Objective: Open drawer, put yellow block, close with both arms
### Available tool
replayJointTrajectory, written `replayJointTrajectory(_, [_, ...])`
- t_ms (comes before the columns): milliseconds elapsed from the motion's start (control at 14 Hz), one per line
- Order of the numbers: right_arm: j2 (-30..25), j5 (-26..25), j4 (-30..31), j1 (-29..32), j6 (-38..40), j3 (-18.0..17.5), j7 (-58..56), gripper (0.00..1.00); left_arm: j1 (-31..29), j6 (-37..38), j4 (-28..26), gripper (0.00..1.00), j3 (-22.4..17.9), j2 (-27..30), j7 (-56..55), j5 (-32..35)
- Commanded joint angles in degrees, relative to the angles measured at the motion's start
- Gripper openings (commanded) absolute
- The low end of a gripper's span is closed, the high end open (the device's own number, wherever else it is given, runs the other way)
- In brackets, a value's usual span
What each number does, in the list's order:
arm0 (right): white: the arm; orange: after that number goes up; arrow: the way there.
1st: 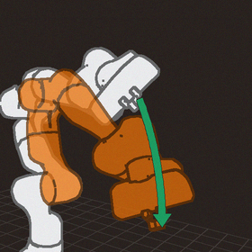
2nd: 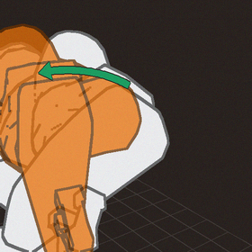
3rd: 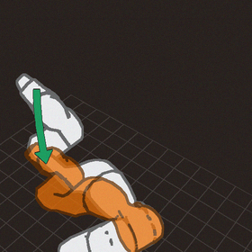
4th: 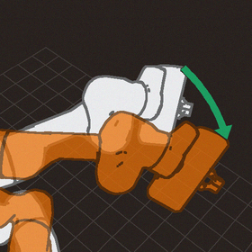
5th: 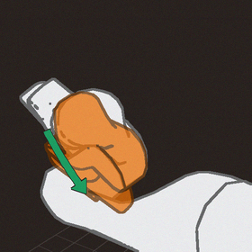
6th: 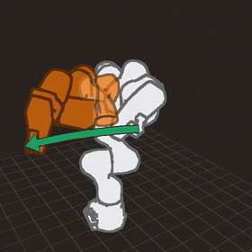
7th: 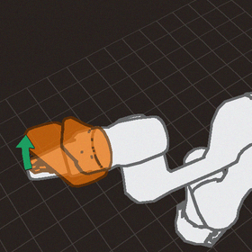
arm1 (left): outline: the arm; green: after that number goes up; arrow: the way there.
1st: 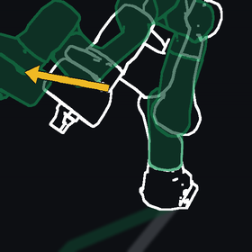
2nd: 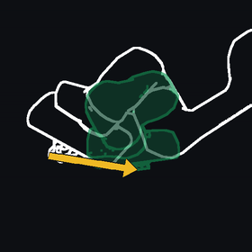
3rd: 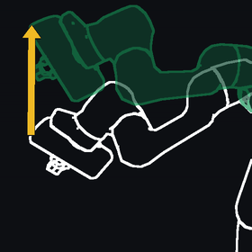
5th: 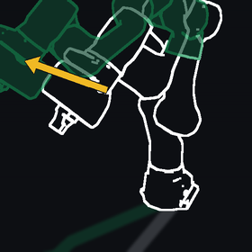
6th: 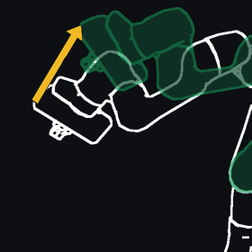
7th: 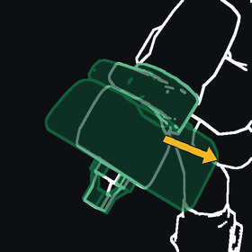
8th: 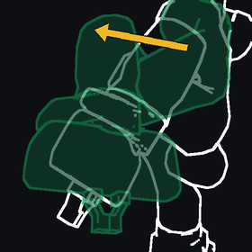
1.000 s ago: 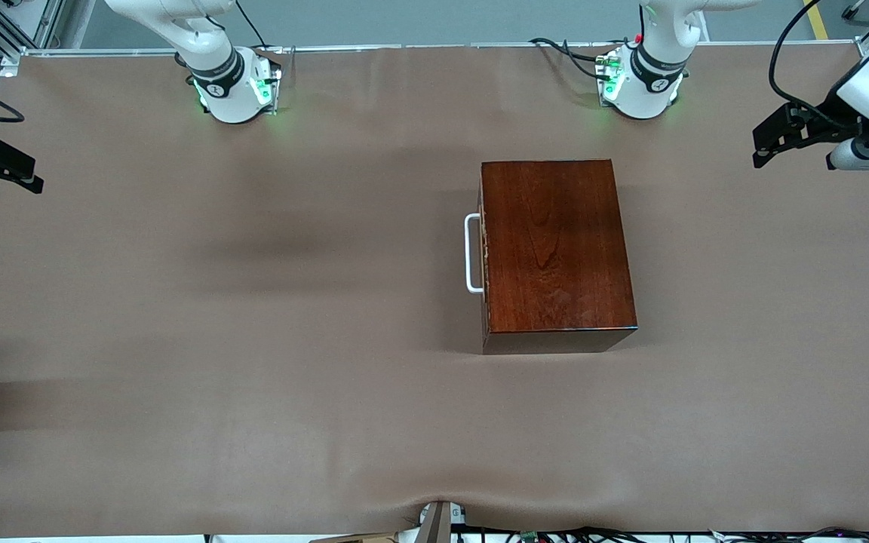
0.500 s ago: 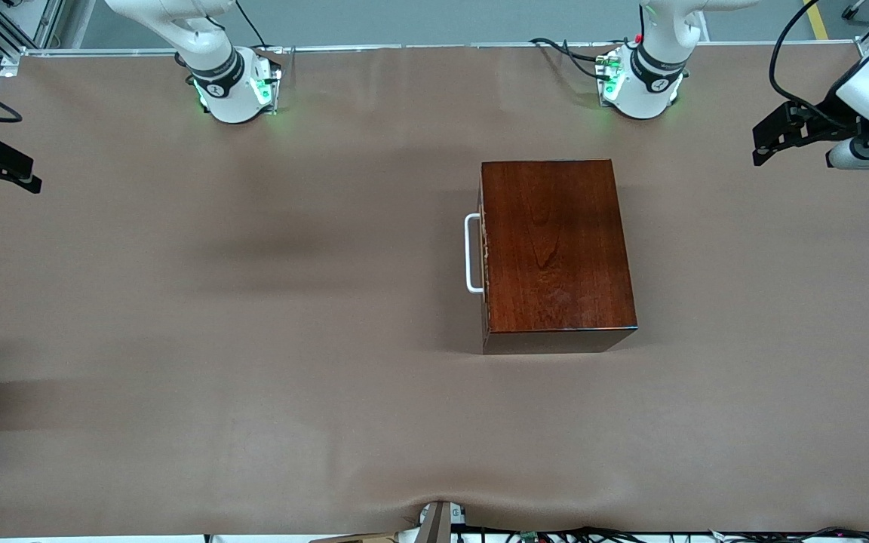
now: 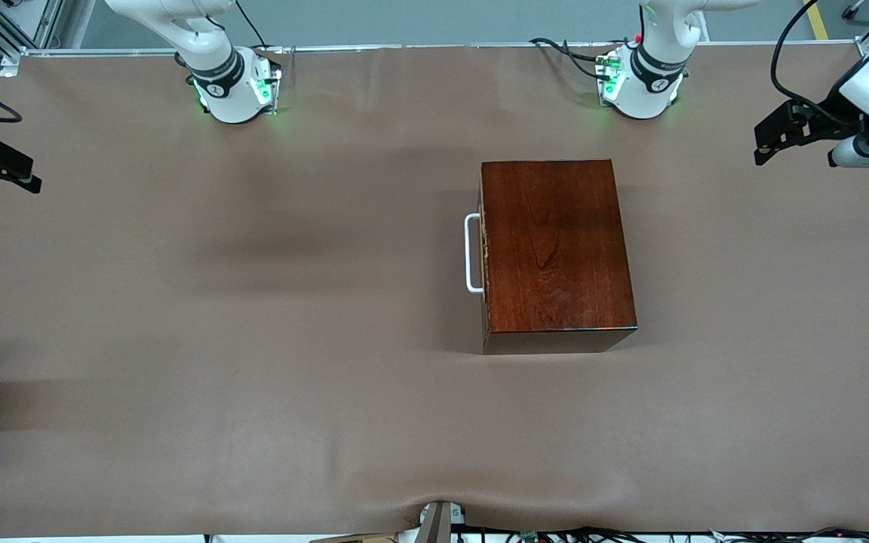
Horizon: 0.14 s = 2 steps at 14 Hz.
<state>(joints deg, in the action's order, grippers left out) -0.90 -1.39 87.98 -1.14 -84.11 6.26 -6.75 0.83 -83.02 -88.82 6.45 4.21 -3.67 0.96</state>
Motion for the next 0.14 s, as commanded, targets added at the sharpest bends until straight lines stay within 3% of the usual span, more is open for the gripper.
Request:
replayJointTrajectory(0, [-0.9, -0.4, 0.5, 0.4, 0.3, -0.3, 0.3, 1.00, 0.2, 1.1, 0.9, 1.00, -0.5, 0.0, 0.4, 0.3])
replayJointTrajectory(71, [-0.9, -0.4, 0.5, 0.4, 0.3, -0.3, 0.3, 1.00, 0.2, 1.1, 0.9, 1.00, -0.6, -0.1, 0.2, 0.3])
